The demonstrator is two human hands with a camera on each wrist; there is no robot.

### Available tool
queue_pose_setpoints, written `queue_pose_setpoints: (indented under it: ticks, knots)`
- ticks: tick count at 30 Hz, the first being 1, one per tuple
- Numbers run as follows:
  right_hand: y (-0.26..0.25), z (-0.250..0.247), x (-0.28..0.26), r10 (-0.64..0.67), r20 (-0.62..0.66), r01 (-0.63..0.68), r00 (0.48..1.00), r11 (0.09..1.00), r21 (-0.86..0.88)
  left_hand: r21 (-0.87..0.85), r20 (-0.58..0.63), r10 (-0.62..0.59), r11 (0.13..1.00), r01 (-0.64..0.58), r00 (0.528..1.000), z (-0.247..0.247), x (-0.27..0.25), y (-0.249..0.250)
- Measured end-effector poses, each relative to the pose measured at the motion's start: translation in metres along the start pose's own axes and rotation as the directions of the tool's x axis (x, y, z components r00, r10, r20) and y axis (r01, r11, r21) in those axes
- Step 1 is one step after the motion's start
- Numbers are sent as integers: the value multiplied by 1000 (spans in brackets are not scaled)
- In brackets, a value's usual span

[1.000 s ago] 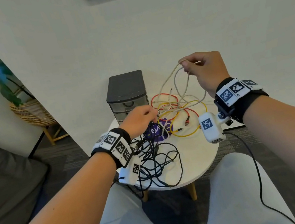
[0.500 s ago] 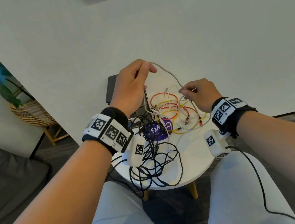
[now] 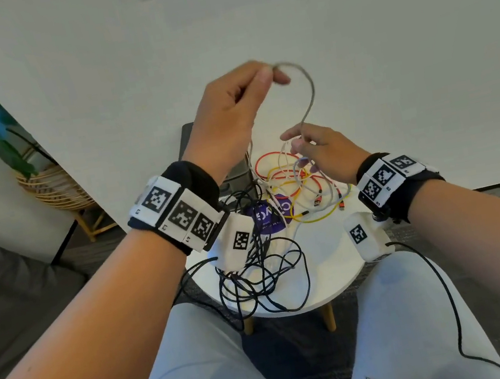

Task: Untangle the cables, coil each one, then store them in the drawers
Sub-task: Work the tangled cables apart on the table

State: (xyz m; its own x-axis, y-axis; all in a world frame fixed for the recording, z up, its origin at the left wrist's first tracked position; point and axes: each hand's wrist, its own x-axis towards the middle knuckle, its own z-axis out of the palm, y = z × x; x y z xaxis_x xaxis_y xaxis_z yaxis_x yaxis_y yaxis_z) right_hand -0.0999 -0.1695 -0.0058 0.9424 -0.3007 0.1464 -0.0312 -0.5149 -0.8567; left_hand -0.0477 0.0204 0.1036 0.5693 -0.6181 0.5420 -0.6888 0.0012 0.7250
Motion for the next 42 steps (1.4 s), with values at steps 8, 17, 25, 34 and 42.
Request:
queue_pose_setpoints:
  ticks: [8, 17, 25, 34, 42]
  knots:
    - [-3, -2, 0, 17, 81, -24, 997, 996, 80, -335, -13, 33, 942, -35, 999, -10, 24, 29]
    - [15, -12, 9, 275, -219, -127, 936, 845, 519, -54, 193, -314, 943, 330, 930, -14, 2, -39]
    - [39, -30, 27, 651, -231, -295, 723, 594, 748, 317, 283, -614, 785, 532, 737, -3, -44, -122]
    - [88, -24, 39, 678, -137, -594, 723, 710, 379, 439, 486, -630, 775, 453, 606, 18, -53, -123]
    - [87, -2, 30, 505, 29, -420, 863, 747, -515, 499, 719, -555, 831, 246, 418, 43, -70, -134]
